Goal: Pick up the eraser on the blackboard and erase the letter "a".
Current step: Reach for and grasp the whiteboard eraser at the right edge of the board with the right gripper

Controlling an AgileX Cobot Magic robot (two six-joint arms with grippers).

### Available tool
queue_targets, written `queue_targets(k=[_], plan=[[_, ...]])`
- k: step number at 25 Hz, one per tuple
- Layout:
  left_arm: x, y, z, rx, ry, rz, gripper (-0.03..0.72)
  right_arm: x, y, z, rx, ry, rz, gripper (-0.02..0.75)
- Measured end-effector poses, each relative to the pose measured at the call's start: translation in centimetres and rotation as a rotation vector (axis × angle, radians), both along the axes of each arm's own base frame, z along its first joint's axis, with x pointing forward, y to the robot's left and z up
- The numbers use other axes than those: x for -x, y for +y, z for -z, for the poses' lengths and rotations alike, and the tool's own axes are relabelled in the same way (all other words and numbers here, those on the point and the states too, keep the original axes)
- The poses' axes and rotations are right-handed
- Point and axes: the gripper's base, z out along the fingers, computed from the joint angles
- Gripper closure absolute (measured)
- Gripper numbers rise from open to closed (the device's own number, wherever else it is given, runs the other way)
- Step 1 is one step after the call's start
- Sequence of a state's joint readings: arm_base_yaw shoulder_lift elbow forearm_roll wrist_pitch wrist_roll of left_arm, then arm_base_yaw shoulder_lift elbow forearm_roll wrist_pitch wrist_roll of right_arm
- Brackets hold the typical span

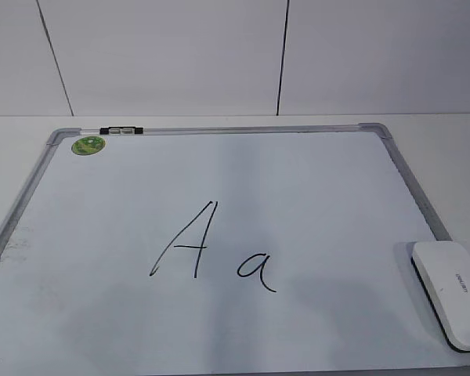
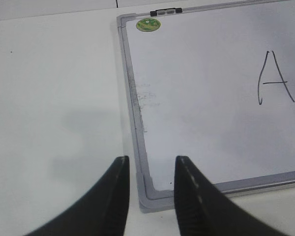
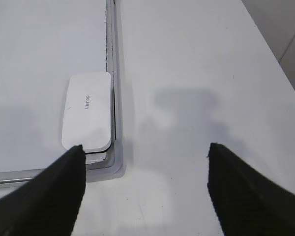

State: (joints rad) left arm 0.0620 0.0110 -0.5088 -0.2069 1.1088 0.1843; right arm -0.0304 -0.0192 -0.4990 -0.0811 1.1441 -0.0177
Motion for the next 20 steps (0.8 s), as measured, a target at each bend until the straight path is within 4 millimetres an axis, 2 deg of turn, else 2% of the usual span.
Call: queue_targets(k=[20], plan=[[0.0,0.0,0.0,0.0,0.0,0.0,0.454,0.0,0.0,0.0,0.0,0.0,0.0,0.15]])
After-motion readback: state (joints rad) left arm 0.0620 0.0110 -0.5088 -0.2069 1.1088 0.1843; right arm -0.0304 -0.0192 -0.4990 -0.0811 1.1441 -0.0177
